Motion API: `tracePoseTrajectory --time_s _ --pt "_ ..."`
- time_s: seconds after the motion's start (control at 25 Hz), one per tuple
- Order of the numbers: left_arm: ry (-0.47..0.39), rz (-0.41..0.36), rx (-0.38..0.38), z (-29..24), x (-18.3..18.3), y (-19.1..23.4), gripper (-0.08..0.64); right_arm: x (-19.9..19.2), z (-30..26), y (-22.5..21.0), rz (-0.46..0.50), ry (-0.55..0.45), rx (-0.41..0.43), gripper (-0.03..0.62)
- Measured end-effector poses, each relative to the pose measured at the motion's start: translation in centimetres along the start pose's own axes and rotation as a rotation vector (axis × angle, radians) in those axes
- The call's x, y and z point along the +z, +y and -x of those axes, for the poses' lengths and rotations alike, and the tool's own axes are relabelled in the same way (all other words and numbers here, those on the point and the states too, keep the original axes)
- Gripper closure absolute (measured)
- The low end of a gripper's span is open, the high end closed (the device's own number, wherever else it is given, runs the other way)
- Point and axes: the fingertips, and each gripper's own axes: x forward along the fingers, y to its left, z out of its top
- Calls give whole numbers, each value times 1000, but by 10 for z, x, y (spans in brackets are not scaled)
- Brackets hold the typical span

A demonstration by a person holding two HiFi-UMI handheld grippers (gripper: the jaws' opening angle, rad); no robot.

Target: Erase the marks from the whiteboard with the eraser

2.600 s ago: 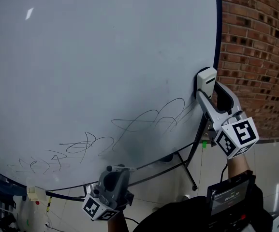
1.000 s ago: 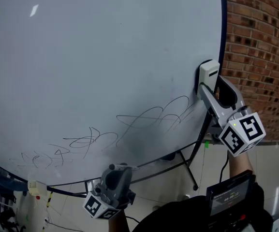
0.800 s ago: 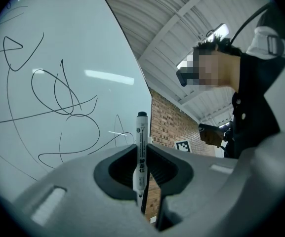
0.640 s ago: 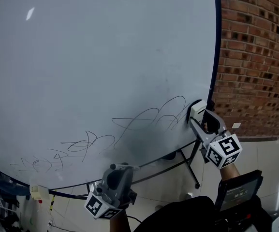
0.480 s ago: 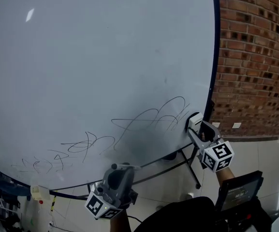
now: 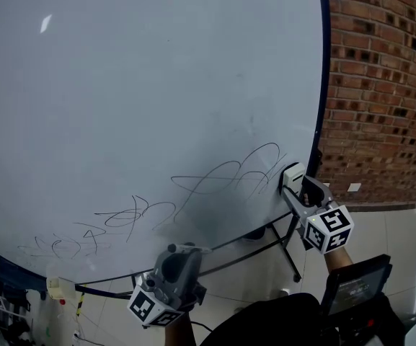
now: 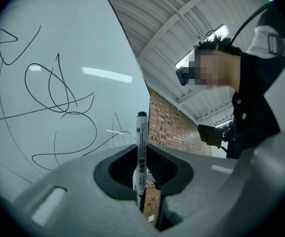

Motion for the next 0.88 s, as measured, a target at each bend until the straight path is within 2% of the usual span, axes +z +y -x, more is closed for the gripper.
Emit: tracePoseTrajectory --time_s 0.28,0.44,0.68,0.88 --pt "-42 19 6 14 5 6 502 131 7 19 35 -142 31 364" --pt "-53 32 7 22 8 12 502 194 12 25 75 -247 8 364" --pt "-65 53 -23 35 19 16 502 196 14 27 109 -301 -52 364" --pt "-42 60 -54 49 23 16 502 160 10 24 90 -260 -69 364"
